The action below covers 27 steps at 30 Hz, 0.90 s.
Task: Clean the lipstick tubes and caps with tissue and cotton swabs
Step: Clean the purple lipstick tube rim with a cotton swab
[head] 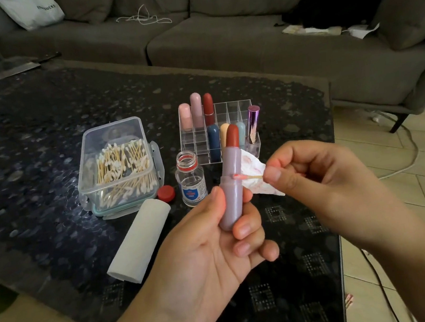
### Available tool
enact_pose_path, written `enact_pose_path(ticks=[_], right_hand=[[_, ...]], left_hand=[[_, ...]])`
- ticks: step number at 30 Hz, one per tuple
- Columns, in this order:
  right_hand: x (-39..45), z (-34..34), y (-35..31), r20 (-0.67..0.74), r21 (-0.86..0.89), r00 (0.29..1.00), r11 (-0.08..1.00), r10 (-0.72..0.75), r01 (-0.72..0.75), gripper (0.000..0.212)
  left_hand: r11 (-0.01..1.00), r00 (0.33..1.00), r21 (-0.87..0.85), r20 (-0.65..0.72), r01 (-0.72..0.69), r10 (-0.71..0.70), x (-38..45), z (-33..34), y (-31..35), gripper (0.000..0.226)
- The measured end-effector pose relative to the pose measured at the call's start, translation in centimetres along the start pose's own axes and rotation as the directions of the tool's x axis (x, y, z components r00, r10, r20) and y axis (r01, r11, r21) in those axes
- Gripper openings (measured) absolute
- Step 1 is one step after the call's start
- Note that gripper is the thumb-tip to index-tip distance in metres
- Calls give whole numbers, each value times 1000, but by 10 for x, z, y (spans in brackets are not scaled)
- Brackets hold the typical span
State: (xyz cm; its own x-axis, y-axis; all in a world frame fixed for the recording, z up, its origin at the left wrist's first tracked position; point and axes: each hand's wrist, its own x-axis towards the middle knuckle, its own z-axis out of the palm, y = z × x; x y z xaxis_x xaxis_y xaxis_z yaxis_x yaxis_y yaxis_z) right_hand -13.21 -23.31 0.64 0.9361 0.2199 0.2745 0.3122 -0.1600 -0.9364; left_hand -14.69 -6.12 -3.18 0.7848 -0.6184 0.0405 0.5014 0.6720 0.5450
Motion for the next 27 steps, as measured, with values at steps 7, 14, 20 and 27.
enact_pose_path(ticks=[7, 14, 20, 27], right_hand=[[-4, 2, -1, 69, -33, 998, 999, 5, -3, 16], [-2, 0, 1, 45, -67, 999, 998, -8, 11, 25], [-3, 2, -1, 38, -71, 999, 997, 9, -6, 14], [-3, -2, -3, -32, -55, 999, 998, 21, -23, 20]], left_hand=[[995, 996, 95, -86, -20, 28, 0, 5, -1, 25], [994, 999, 105, -18, -25, 27, 5, -5, -3, 36], [978, 983, 200, -159, -59, 91, 3, 7, -3, 29], [954, 962, 282, -217, -102, 166, 2, 11, -2, 22]])
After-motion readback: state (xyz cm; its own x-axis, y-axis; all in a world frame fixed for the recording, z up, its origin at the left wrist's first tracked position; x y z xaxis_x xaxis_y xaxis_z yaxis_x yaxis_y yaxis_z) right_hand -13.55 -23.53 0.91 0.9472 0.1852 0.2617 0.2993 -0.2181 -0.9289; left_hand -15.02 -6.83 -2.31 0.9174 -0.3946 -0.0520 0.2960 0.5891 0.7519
